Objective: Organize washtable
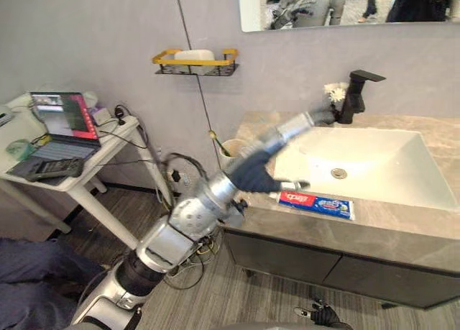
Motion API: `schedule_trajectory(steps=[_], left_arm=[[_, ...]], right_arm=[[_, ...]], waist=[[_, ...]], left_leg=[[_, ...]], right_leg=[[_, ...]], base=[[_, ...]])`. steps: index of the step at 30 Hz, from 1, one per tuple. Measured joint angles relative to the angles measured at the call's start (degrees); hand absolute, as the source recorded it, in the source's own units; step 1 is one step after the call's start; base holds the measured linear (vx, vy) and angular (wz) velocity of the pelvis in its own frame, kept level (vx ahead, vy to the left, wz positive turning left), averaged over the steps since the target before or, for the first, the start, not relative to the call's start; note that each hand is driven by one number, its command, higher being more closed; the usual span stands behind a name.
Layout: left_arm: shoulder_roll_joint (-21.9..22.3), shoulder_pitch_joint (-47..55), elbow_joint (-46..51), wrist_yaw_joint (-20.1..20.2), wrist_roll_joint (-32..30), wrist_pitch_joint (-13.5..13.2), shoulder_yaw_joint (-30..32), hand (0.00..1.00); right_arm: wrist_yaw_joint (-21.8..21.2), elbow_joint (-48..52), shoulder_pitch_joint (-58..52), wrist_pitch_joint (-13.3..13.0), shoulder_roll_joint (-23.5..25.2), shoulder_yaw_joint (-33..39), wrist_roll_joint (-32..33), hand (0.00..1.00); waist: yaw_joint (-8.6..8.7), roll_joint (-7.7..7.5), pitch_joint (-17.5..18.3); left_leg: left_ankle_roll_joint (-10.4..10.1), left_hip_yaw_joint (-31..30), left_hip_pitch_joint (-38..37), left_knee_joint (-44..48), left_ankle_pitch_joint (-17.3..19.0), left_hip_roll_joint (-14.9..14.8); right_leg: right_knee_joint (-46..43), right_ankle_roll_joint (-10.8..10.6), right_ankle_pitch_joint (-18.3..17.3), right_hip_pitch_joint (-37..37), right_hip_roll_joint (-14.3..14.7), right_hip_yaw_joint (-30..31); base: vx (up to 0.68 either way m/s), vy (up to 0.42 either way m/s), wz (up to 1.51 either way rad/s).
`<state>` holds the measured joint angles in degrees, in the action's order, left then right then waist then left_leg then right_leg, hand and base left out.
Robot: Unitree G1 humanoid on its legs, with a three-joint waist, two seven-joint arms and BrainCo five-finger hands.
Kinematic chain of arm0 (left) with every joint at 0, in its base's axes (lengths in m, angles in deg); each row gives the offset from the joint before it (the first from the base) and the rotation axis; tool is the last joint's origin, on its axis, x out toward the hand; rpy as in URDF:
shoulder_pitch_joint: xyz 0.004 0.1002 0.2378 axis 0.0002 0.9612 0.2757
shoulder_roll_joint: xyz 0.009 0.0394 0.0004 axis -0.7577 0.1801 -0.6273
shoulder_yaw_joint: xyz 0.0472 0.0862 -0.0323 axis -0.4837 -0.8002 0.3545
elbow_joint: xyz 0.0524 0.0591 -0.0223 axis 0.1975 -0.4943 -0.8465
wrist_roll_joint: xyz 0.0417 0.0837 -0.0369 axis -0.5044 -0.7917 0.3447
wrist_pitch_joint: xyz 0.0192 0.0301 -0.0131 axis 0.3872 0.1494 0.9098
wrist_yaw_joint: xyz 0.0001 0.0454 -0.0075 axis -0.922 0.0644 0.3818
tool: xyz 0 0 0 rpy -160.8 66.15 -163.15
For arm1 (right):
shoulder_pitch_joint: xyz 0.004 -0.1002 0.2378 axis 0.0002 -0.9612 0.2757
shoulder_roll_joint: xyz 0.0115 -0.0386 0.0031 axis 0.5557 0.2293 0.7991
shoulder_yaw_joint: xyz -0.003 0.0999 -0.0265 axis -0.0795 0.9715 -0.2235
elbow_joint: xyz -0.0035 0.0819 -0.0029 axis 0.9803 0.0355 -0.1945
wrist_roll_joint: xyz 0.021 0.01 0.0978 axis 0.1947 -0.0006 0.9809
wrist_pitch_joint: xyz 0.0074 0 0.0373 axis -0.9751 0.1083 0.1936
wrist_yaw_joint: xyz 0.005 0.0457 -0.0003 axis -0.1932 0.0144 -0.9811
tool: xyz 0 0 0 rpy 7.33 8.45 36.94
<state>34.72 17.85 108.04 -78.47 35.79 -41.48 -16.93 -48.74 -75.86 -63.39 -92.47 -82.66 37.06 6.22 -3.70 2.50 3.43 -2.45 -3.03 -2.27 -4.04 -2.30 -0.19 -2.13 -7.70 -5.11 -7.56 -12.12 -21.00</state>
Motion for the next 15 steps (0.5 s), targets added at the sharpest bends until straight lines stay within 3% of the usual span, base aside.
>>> schedule_trajectory(steps=[6, 10, 15], left_arm=[[1.95, -0.93, -8.74, 0.51, 0.84, 1.05, -1.93, 0.00], [4.86, -1.27, -19.70, -2.81, -8.07, 1.56, -1.39, 0.00], [6.11, -1.24, -21.39, -6.10, -14.12, 1.98, -1.18, 0.00]], right_arm=[[-0.18, -1.40, 0.80, -0.21, -0.39, -0.26, 0.61, 0.00], [-0.56, -0.73, 1.77, -0.20, -0.07, -0.84, 0.90, 0.00], [-1.16, 0.93, 1.90, -0.25, -0.01, -2.99, 0.86, 0.00]], waist=[[1.44, -0.44, -0.20], [3.28, -1.69, -1.64], [3.27, -3.05, -4.06]], left_leg=[[0.00, 2.03, 0.33, -0.60, 0.00, -0.79], [-0.09, 3.73, 0.02, -1.36, -0.19, -1.09], [-0.12, 4.68, 0.79, -1.41, -0.17, -1.33]], right_leg=[[-0.01, 0.48, 0.49, 2.48, 0.43, 2.73], [1.75, 1.17, 1.69, 3.17, 1.35, 4.70], [3.63, 0.99, 3.18, 3.66, 1.83, 5.39]], base=[[-0.08, -0.005, -0.22], [-0.04, -0.005, -0.31], [0.01, -0.008, -0.11]])
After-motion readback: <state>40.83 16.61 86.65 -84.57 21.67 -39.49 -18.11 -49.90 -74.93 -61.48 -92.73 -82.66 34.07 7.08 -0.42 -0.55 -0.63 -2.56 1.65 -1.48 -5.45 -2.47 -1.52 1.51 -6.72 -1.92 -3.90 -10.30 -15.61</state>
